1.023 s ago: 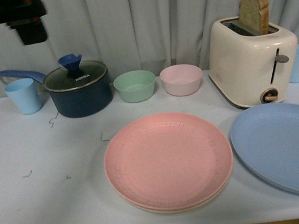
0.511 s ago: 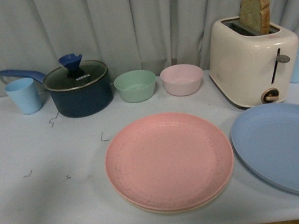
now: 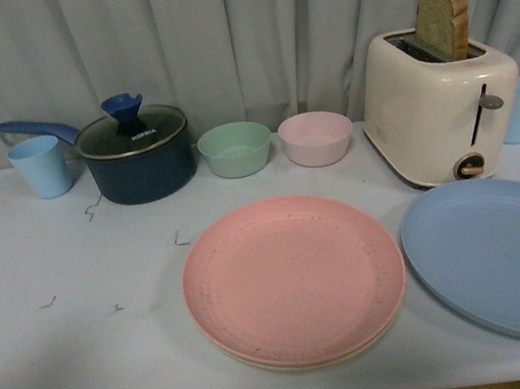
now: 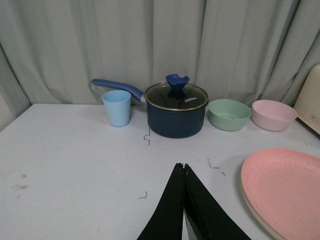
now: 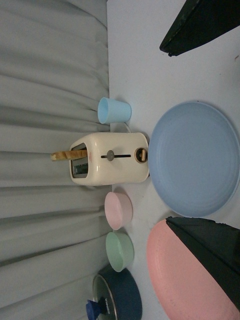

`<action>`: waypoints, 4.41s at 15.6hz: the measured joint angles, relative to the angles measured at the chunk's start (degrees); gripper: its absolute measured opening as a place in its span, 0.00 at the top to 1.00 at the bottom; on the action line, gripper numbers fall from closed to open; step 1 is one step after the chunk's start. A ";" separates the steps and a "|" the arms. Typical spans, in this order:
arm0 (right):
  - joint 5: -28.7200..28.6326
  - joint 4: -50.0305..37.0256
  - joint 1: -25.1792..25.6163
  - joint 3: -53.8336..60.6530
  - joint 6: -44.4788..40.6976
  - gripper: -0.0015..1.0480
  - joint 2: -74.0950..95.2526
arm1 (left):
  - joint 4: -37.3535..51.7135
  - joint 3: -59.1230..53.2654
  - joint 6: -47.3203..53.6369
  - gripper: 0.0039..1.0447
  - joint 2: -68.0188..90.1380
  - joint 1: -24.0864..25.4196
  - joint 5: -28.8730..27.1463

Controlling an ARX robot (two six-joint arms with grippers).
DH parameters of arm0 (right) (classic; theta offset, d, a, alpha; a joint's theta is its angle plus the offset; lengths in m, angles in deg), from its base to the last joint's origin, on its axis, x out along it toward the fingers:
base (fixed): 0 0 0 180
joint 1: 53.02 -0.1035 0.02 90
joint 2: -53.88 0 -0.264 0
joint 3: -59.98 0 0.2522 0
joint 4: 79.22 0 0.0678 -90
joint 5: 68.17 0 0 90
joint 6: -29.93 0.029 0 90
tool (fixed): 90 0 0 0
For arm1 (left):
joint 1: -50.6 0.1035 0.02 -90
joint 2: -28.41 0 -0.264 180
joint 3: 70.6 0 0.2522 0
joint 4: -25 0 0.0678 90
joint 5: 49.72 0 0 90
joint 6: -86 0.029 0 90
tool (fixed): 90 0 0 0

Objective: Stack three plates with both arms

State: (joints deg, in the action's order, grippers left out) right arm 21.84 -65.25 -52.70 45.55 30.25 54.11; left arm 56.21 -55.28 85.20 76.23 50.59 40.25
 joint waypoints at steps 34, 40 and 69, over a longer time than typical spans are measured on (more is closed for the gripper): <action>-15.76 22.34 9.97 -21.94 -0.57 0.06 36.59 | -45.18 -0.90 0.00 0.07 -47.36 0.00 0.02; -9.22 3.67 17.00 -44.11 -13.16 0.06 76.06 | -45.16 -0.90 0.02 0.06 -47.36 0.00 0.02; -0.22 -7.43 8.39 -60.33 0.20 0.64 122.75 | -45.16 -0.90 0.02 0.06 -47.36 0.00 0.04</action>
State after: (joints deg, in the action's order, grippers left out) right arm 21.62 -72.68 -44.31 -14.77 30.44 176.86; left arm 11.05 -56.17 85.22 28.86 50.59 40.29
